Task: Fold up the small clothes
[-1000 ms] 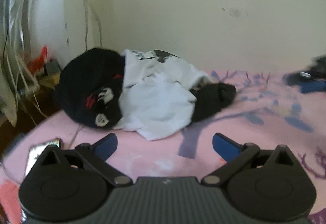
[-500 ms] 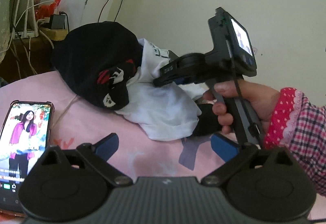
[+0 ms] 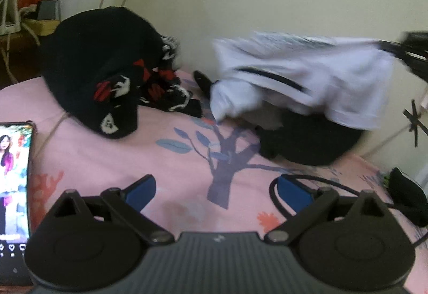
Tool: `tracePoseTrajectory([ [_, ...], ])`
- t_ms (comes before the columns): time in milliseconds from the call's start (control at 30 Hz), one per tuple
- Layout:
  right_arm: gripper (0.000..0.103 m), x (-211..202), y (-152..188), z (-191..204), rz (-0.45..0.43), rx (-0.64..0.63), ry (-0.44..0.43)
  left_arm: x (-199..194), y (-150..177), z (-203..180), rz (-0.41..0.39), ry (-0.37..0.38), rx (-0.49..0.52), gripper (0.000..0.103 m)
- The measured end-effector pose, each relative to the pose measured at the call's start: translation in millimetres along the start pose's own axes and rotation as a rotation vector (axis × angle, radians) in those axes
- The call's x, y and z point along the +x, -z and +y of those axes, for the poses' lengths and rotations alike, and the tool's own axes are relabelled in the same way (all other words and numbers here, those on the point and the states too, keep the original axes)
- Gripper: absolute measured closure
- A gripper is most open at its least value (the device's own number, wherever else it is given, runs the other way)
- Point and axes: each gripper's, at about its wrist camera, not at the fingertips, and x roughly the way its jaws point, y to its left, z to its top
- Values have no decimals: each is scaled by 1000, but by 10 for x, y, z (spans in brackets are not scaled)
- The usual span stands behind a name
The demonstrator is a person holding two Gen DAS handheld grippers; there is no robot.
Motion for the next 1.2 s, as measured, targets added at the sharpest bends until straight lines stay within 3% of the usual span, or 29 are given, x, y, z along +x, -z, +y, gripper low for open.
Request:
tracePoseTrajectory([
  [167,103,-1091,137,-303,-24,-7,158,-108,37,-115,-45,29,67,0],
  [267,103,-1426,408,-436,74,-59,267,-181,66,-250,-76,61,137,0],
  [300,74,-1467,510,-472,105,-94,326,-201,80,-288,-78,96,166,0],
  [333,34,-1561,623,-519,100,-133,394,-228,92,-323,-77,147,198,0],
  [367,26,-1664,697,-555,81,-168,446,-274,110,-353,-66,210,234,0],
  [467,25,-1940,867,-592,60,-241,410,-438,200,-435,31,372,319,0],
  [533,25,-2040,889,-547,44,-276,391,-549,312,-474,100,428,365,0],
  [633,25,-2096,839,-674,-3,-313,420,-693,479,-474,177,415,388,0],
  [733,24,-2312,765,-984,-59,-236,455,-759,485,-477,211,337,352,0],
  [800,24,-2379,741,-1237,-70,-164,461,-716,382,-541,229,352,284,0],
  [867,24,-2405,779,-1411,-62,-89,447,-549,250,-664,275,421,201,0],
  [933,23,-2371,882,-1517,-24,-22,385,-298,204,-908,337,489,153,1],
  [1033,23,-2125,1152,-1584,108,59,230,75,213,-1224,434,576,78,3],
  [1200,25,-1620,1617,-1533,271,140,110,548,257,-1555,519,627,-28,3],
])
